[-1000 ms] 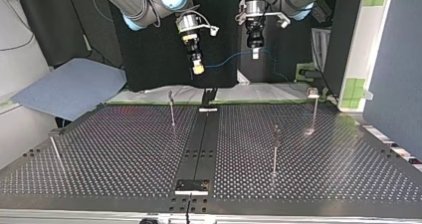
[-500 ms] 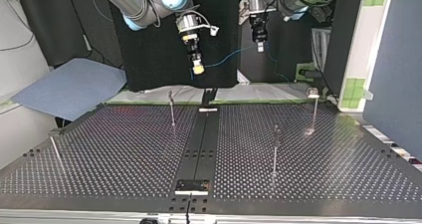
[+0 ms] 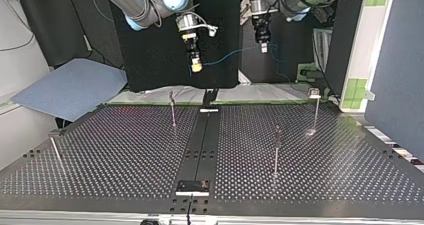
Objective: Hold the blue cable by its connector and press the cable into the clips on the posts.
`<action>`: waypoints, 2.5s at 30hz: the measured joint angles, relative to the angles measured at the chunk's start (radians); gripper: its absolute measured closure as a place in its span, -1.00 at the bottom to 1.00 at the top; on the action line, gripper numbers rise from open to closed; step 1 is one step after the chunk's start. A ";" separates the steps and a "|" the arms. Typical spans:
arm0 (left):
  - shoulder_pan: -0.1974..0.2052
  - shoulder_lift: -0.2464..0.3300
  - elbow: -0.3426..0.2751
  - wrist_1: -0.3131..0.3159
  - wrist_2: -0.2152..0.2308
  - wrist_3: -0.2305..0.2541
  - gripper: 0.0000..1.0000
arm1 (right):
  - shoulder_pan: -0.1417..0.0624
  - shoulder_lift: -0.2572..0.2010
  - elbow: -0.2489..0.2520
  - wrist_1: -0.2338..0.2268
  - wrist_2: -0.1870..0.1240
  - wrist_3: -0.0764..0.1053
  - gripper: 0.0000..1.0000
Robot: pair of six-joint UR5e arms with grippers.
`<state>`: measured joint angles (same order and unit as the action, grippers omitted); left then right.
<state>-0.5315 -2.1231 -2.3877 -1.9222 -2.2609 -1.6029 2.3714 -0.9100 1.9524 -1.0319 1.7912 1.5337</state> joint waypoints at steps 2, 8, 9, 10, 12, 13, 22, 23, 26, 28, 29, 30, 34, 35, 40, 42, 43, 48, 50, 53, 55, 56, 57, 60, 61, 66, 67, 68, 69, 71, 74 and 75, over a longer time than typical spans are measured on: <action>0.006 0.014 0.001 -0.011 -0.008 0.001 1.00 | 0.003 0.007 -0.006 0.015 0.015 0.015 1.00; 0.029 0.069 0.001 -0.062 0.023 -0.002 1.00 | 0.008 -0.027 -0.019 0.067 0.065 0.067 1.00; 0.032 0.080 0.002 -0.074 0.031 -0.007 1.00 | 0.007 -0.035 -0.021 0.076 0.069 0.075 1.00; 0.035 0.089 0.003 -0.083 0.035 -0.010 1.00 | 0.005 -0.046 -0.024 0.087 0.069 0.086 1.00; 0.044 0.110 0.008 -0.103 0.041 -0.015 1.00 | 0.004 -0.062 -0.030 0.102 0.066 0.102 1.00; 0.047 0.118 0.011 -0.111 0.043 -0.016 1.00 | 0.003 -0.072 -0.037 0.113 0.062 0.113 1.00; 0.080 0.208 0.082 -0.201 0.057 -0.009 1.00 | -0.001 -0.152 -0.090 0.202 0.016 0.184 1.00; 0.083 0.218 0.092 -0.212 0.059 -0.009 1.00 | -0.001 -0.156 -0.095 0.212 0.012 0.186 1.00; 0.094 0.248 0.122 -0.242 0.064 -0.013 1.00 | -0.003 -0.161 -0.112 0.245 0.002 0.190 1.00; 0.102 0.267 0.140 -0.260 0.067 -0.023 1.00 | -0.003 -0.163 -0.123 0.267 -0.004 0.191 1.00; 0.106 0.275 0.147 -0.268 0.070 -0.026 1.00 | -0.003 -0.163 -0.127 0.275 -0.006 0.192 1.00; 0.111 0.287 0.155 -0.281 0.074 -0.029 1.00 | -0.003 -0.163 -0.132 0.283 -0.008 0.192 1.00; 0.124 0.324 0.165 -0.317 0.081 -0.030 1.00 | -0.004 -0.163 -0.152 0.307 -0.014 0.192 1.00; 0.126 0.331 0.165 -0.325 0.082 -0.030 1.00 | -0.005 -0.163 -0.157 0.311 -0.016 0.192 1.00; 0.137 0.377 0.166 -0.371 0.087 -0.028 1.00 | -0.005 -0.163 -0.189 0.333 -0.032 0.192 1.00; 0.140 0.397 0.167 -0.390 0.091 -0.027 1.00 | -0.005 -0.163 -0.205 0.343 -0.039 0.192 1.00; 0.141 0.405 0.167 -0.399 0.092 -0.026 1.00 | -0.005 -0.163 -0.216 0.351 -0.043 0.191 1.00; 0.152 0.456 0.167 -0.449 0.101 -0.027 1.00 | 0.002 -0.162 -0.263 0.385 -0.057 0.187 1.00; 0.158 0.472 0.168 -0.467 0.113 -0.034 1.00 | 0.005 -0.162 -0.283 0.400 -0.061 0.184 1.00; 0.169 0.496 0.175 -0.496 0.130 -0.047 1.00 | 0.008 -0.162 -0.314 0.421 -0.068 0.181 1.00; 0.178 0.513 0.185 -0.514 0.130 -0.045 1.00 | 0.008 -0.162 -0.336 0.432 -0.074 0.181 1.00; 0.183 0.520 0.188 -0.522 0.130 -0.043 1.00 | 0.008 -0.162 -0.344 0.436 -0.076 0.180 1.00; 0.188 0.531 0.192 -0.534 0.129 -0.039 1.00 | 0.008 -0.162 -0.353 0.439 -0.079 0.180 1.00; 0.195 0.561 0.196 -0.564 0.127 -0.035 1.00 | 0.010 -0.162 -0.376 0.451 -0.086 0.181 1.00; 0.198 0.568 0.198 -0.572 0.128 -0.035 1.00 | 0.011 -0.162 -0.384 0.455 -0.088 0.182 1.00; 0.232 0.557 0.228 -0.618 0.157 -0.045 1.00 | 0.014 -0.162 -0.410 0.473 -0.093 0.185 1.00; 0.240 0.554 0.236 -0.626 0.165 -0.044 1.00 | 0.015 -0.162 -0.415 0.477 -0.094 0.185 1.00; 0.248 0.554 0.244 -0.635 0.173 -0.040 1.00 | 0.015 -0.162 -0.418 0.479 -0.094 0.186 1.00; 0.259 0.558 0.254 -0.646 0.184 -0.034 1.00 | 0.015 -0.162 -0.420 0.480 -0.094 0.186 1.00; 0.268 0.568 0.265 -0.663 0.194 -0.025 1.00 | 0.015 -0.162 -0.425 0.482 -0.094 0.186 1.00; 0.275 0.587 0.280 -0.691 0.198 -0.008 1.00 | 0.016 -0.162 -0.432 0.483 -0.094 0.187 1.00; 0.276 0.589 0.285 -0.701 0.203 -0.006 1.00 | 0.016 -0.162 -0.434 0.484 -0.093 0.187 1.00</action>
<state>-0.2553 -1.5344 -2.1028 -2.6235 -2.0583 -1.6087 2.3878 -1.0718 1.5185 -0.5482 1.6980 1.7210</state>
